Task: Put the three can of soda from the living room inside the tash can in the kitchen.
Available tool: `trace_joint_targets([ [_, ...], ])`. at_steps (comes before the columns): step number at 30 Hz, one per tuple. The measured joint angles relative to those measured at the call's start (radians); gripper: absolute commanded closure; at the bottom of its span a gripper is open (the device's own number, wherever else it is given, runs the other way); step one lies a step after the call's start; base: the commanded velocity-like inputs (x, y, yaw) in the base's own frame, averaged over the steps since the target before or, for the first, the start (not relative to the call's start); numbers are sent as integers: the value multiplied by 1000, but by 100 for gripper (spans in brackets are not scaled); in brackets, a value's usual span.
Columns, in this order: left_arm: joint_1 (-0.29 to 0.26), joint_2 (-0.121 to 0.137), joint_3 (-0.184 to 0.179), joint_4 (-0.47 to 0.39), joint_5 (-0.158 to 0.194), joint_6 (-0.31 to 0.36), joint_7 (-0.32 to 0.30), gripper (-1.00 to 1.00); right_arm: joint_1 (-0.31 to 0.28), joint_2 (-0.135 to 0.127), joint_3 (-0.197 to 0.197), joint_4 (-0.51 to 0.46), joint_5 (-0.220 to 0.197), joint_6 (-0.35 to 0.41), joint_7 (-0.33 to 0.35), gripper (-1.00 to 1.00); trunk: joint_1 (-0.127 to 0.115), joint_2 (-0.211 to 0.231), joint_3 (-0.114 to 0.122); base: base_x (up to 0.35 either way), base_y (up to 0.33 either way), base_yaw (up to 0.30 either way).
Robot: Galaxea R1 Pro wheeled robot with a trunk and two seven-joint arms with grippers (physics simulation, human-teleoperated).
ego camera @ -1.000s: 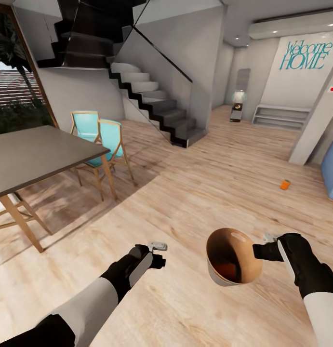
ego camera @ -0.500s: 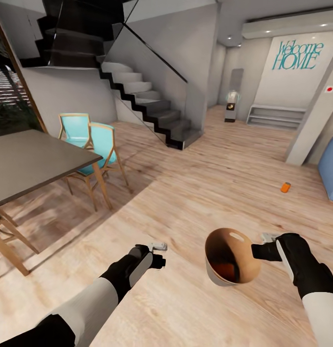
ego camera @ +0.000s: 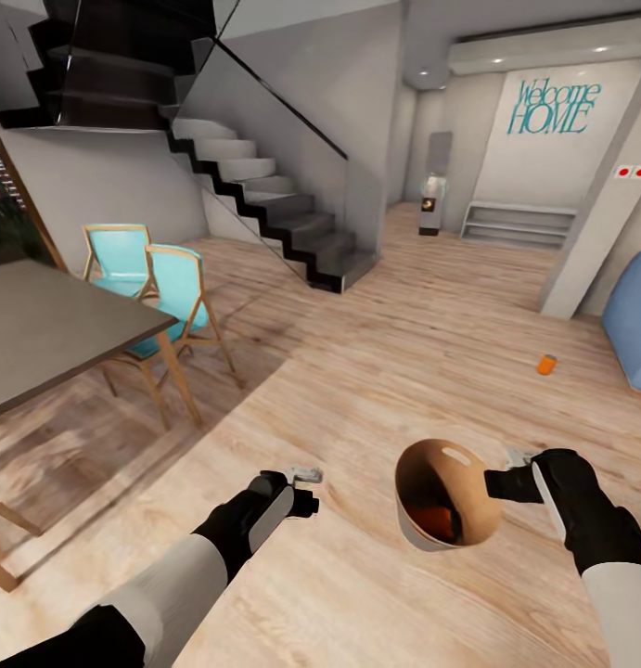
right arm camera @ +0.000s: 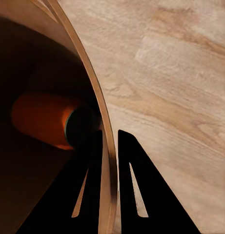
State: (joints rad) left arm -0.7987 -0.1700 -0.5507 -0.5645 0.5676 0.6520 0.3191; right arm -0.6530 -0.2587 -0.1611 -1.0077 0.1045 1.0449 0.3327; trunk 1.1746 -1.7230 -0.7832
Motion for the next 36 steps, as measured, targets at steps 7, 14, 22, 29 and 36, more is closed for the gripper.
trace_joint_targets([
  [7, 0, 0, 0, 0, 0, 0, 0, -100, 0, 1, 0, 0, 16, -2, -1, 100, 0, 0, 0, 347, 139, -92],
  [14, 0, -2, 0, -1, -2, 0, -1, -100, 0, 3, 2, 0, -6, 1, 1, 100, 0, 0, 0, 347, 139, -115],
  [22, -1, -2, -1, 0, -2, 0, -23, -100, 0, 6, 4, 0, 2, 0, -1, 100, 0, 0, 0, 347, 139, -243],
  [29, -1, 0, -1, 0, -2, -7, -42, -100, 0, 8, 9, 0, 0, 0, -1, 100, 0, 0, 0, 347, 139, -47],
  [36, -1, 0, -1, 0, -2, -9, -43, -100, 0, 7, 10, 0, 10, -1, -1, 100, 0, 0, 0, 347, 139, -3],
])
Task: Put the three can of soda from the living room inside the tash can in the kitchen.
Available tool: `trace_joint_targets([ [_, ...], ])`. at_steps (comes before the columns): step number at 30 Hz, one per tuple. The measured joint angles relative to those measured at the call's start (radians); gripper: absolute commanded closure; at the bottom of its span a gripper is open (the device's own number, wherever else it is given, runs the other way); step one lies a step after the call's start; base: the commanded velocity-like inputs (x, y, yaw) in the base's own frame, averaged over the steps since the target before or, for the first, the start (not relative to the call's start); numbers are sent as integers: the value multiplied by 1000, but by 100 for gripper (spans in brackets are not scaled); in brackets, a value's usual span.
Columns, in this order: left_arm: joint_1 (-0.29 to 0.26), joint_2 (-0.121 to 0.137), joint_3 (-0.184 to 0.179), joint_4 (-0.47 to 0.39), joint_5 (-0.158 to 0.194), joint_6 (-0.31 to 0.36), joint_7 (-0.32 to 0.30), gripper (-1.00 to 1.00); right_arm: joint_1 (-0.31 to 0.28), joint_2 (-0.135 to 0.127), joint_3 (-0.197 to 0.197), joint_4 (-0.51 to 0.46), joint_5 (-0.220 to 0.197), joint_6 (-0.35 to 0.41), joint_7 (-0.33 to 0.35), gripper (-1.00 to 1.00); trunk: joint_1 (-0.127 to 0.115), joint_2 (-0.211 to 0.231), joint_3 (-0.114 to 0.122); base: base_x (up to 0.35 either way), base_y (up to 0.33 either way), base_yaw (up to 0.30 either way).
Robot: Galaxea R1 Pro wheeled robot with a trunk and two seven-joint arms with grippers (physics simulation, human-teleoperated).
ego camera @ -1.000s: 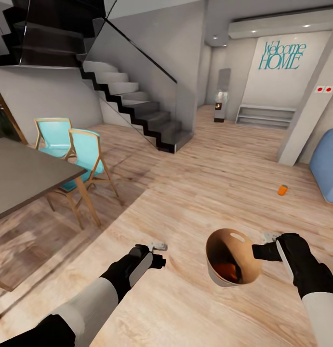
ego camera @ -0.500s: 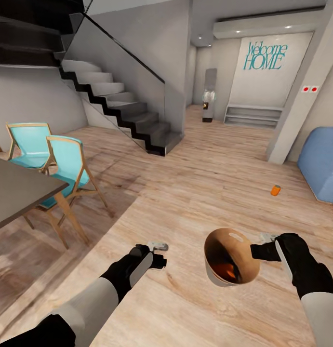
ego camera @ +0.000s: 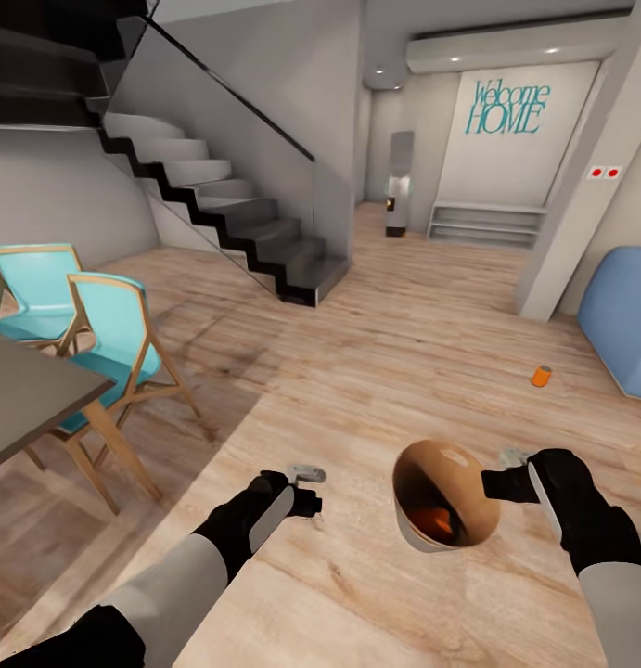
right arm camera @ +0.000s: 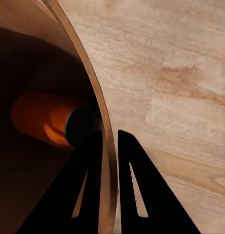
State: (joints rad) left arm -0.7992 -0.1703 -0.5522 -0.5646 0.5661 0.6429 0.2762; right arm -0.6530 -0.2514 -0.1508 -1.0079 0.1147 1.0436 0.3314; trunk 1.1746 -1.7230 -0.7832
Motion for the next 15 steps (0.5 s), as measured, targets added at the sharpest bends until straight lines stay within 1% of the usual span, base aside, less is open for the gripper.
trace_joint_targets([
  [4, 0, 0, 0, 0, 0, 0, 0, -100, 0, -1, 0, 0, -11, 1, 0, 100, 0, 0, 0, 347, 139, 0],
  [7, 0, 0, 0, 0, 0, 0, 0, -100, 0, 0, -1, 0, -7, 1, 0, 100, 0, 0, 0, 347, 139, -42],
  [11, 0, 0, 0, 0, 0, -1, 0, -100, 0, 0, -1, 0, -16, 2, 2, 100, 0, 0, 0, 347, 137, -192],
  [15, 0, 0, 0, 0, 0, -1, 0, -100, 0, -1, -2, 0, -4, 0, 1, 100, 0, 0, 0, 347, 134, -266],
])
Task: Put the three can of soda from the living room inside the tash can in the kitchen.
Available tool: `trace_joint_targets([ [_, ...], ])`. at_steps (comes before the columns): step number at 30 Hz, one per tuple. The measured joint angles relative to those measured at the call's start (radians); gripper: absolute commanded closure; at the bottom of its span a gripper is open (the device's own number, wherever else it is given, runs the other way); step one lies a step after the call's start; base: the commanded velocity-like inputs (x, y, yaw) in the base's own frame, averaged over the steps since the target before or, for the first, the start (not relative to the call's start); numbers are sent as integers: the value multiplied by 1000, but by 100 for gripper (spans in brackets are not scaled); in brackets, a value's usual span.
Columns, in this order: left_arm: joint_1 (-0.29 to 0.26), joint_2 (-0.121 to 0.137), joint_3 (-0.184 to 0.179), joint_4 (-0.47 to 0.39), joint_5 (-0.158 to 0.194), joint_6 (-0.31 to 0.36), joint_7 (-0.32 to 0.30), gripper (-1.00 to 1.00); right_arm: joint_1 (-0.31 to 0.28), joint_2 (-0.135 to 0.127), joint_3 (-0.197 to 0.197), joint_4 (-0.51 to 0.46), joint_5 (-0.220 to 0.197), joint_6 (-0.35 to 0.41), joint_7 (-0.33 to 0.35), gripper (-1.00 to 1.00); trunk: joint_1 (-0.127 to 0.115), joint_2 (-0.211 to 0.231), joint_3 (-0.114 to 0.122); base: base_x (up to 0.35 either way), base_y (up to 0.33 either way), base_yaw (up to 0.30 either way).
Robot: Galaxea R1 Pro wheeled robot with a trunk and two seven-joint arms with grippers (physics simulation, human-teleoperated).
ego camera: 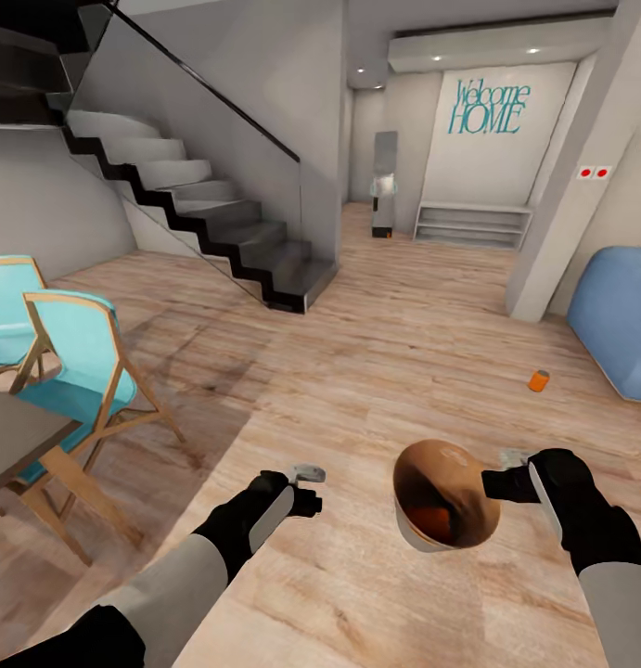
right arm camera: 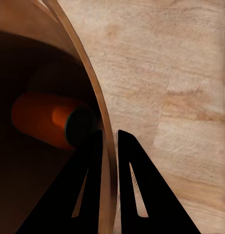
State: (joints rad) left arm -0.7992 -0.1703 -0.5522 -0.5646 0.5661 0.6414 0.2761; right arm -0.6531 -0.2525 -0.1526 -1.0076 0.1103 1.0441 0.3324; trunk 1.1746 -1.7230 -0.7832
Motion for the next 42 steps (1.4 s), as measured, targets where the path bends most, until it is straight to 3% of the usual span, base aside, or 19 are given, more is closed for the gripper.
trace_joint_targets([
  [11, 0, 0, 0, 0, 0, 0, 0, -100, 0, -1, 0, 0, 5, -1, 0, 100, 0, 0, 0, 347, 131, -263],
  [18, 0, 0, 0, 0, 0, 0, 0, -100, 0, 0, 0, 0, -9, 1, 1, 100, 0, 0, 0, 347, 129, -45],
  [24, 0, 0, 0, 0, 0, 0, 0, -100, 0, 0, 0, 0, 4, 0, 0, 100, 0, 0, 0, 347, 129, -7],
  [28, 0, -1, 0, 0, 0, 0, 0, -100, 0, 0, 0, 0, -19, 2, 1, 100, 0, 0, 0, 347, 129, -139],
  [33, 0, -1, 0, 0, -1, 0, 0, -100, 0, -1, -3, 0, 7, -1, -1, 100, 0, 0, 1, 347, 129, -256],
  [39, 0, -1, 0, 0, -2, 0, 0, -100, 0, -1, -5, 0, -10, 1, 1, 100, 0, 0, 3, 347, 129, -279],
  [42, 0, -1, 0, 0, -3, 0, 0, -100, 0, -1, -4, 0, 7, -1, 0, 100, 0, 0, 4, 347, 129, -198],
])
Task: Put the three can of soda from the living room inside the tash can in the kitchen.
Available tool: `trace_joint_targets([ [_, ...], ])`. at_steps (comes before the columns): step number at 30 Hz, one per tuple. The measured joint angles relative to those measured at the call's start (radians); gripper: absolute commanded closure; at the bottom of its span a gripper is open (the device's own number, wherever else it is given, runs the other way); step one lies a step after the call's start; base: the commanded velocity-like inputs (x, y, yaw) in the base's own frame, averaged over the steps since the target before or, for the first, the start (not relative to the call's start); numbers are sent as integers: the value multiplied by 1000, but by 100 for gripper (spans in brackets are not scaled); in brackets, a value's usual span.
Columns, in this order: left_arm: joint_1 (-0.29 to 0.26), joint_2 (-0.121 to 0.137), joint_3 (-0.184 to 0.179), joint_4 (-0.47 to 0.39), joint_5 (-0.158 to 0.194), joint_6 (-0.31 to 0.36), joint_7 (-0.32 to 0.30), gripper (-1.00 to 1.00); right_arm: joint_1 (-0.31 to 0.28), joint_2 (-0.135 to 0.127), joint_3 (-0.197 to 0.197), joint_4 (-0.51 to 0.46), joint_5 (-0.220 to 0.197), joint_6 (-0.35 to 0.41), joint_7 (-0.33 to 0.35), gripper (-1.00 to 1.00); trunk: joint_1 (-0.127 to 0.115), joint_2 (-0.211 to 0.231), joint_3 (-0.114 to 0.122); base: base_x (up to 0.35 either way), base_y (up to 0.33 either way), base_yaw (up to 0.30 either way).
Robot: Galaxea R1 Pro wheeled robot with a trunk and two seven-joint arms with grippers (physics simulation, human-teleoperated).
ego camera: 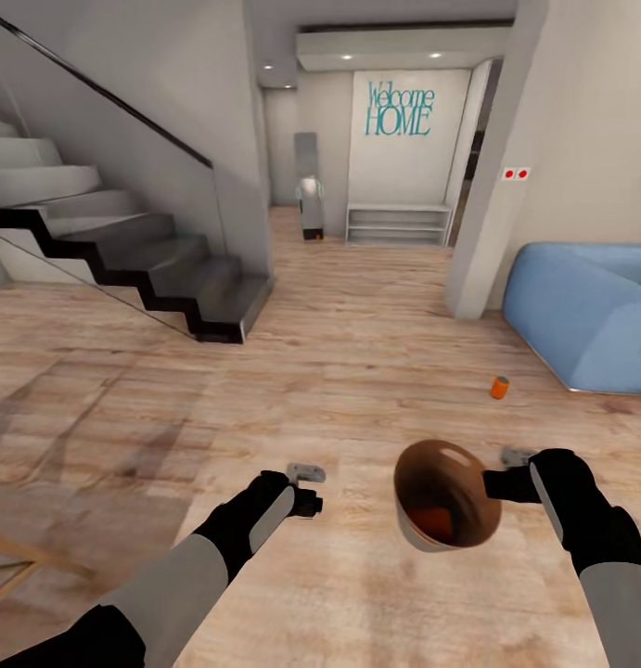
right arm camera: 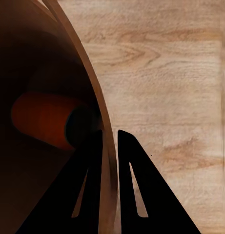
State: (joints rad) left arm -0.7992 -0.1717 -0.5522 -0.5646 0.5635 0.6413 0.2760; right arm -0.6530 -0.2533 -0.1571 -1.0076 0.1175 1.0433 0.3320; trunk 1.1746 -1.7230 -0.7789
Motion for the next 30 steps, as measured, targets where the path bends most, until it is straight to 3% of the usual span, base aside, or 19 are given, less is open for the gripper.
trace_joint_targets([
  [17, 0, 0, 0, 0, 0, 0, -1, -100, 0, 1, 3, 0, -17, 2, 2, 100, 0, 0, 1, 347, 129, -30],
  [30, 0, 0, 0, 0, 0, 0, -1, -100, 0, 1, 2, 0, -13, 2, 1, 100, 0, 0, 1, 347, 129, -230],
])
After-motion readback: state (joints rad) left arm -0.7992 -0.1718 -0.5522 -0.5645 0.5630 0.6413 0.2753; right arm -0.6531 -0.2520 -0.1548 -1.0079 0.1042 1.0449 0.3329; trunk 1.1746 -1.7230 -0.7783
